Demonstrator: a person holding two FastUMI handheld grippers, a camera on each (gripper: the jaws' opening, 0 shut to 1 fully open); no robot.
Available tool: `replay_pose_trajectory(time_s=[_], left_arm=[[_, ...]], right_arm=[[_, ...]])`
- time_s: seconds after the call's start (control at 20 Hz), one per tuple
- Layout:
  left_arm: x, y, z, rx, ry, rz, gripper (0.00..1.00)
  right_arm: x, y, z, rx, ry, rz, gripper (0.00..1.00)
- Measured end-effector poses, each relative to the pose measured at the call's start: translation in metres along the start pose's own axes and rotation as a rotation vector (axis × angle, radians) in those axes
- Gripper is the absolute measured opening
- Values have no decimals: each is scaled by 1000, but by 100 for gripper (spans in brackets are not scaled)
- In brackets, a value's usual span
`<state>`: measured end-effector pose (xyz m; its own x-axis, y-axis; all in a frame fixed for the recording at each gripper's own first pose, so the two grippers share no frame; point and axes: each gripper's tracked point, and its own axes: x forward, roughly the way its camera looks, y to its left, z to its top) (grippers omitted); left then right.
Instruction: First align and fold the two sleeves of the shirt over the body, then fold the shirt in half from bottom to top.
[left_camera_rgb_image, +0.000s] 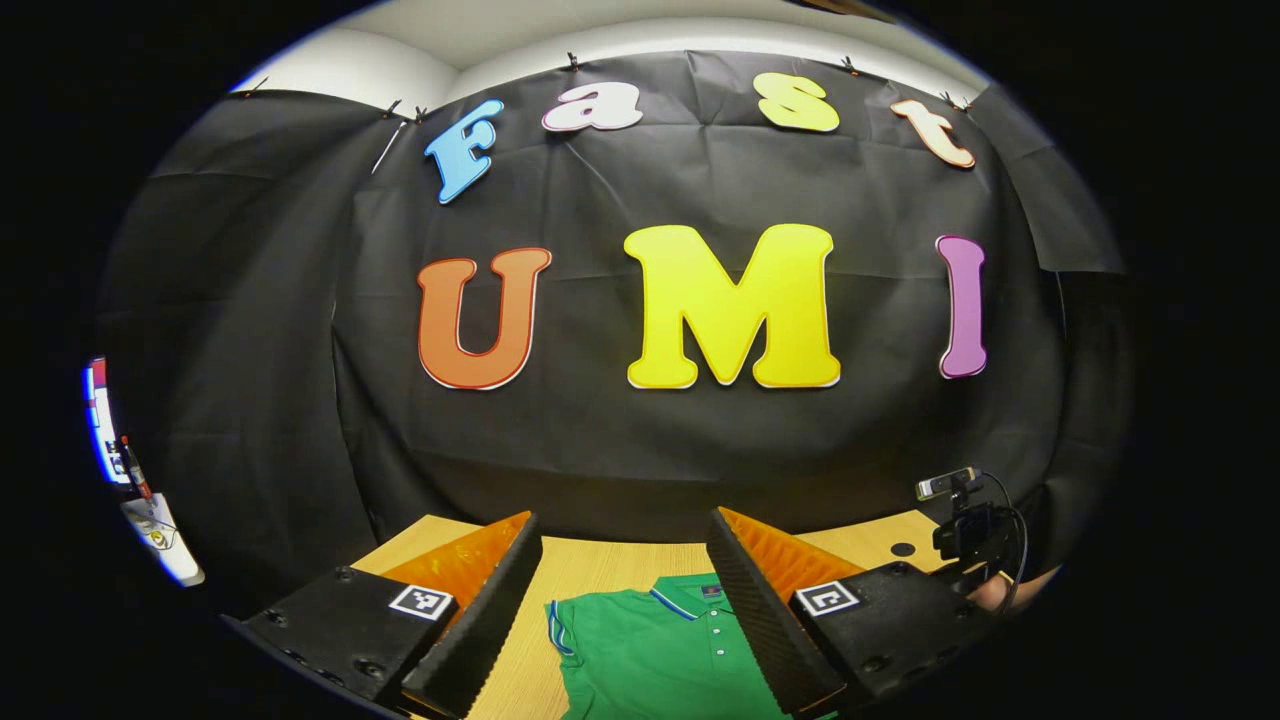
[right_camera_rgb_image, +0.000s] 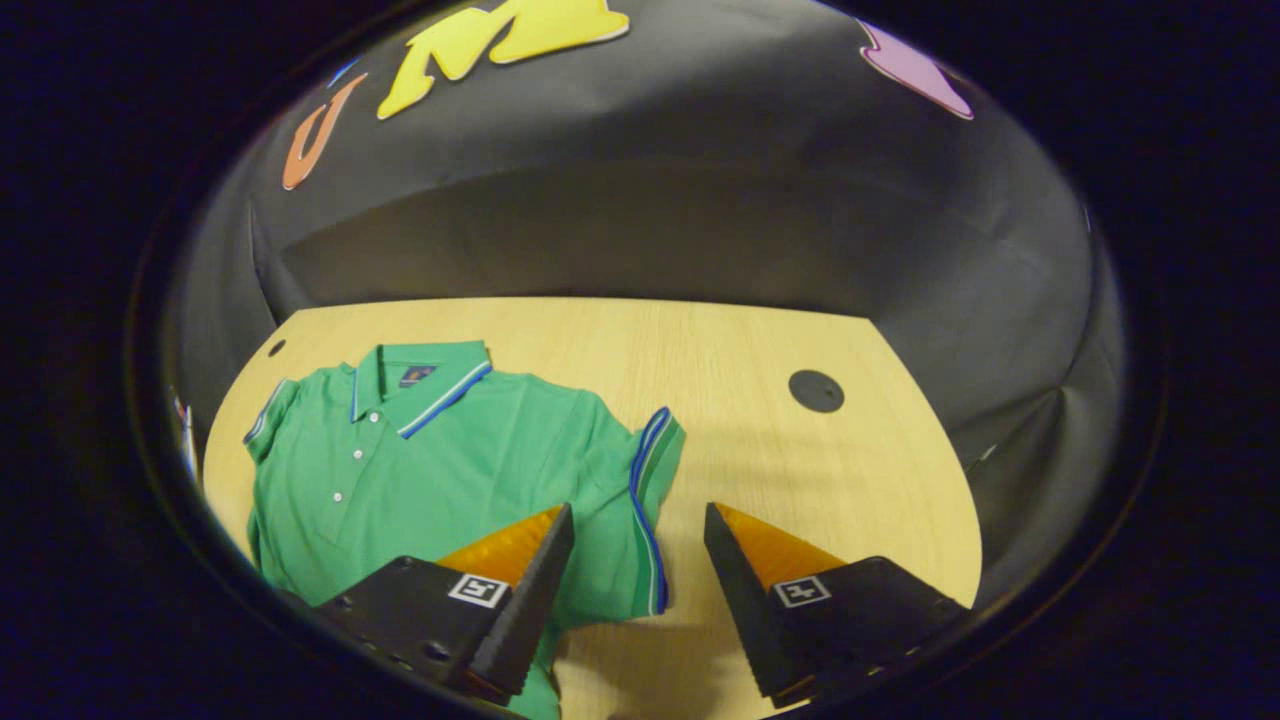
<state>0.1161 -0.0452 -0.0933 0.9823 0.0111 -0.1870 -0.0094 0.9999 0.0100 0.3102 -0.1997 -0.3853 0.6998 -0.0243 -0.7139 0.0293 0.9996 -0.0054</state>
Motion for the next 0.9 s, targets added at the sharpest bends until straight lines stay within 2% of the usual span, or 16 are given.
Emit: replay_pose_trajectory(time_s=[0.05, 0.1, 0.15, 0.25, 0.35, 0.7, 0.9], left_arm=[[1, -1, -2, 1, 7, 2, 100], [2, -1, -5, 3, 12, 3, 100], [3, -1, -7, 8, 18, 4, 100], [5, -3, -10, 19, 30, 2, 100], [5, -4, -8, 23, 25, 1, 100], [2, -1, -10, 11, 28, -1, 100], [-8, 5, -10, -5, 36, 13, 100]], right_arm=[[5, -1, -4, 14, 17, 5, 72], [9, -2, -7, 36, 33, 10, 58], [11, -4, -8, 49, 41, -2, 50], [16, -4, -10, 60, 47, -6, 21], [17, 2, -9, 57, 42, 7, 1], [-13, 0, 17, 66, -16, -2, 0], [-28, 23, 38, 93, -44, 8, 0]])
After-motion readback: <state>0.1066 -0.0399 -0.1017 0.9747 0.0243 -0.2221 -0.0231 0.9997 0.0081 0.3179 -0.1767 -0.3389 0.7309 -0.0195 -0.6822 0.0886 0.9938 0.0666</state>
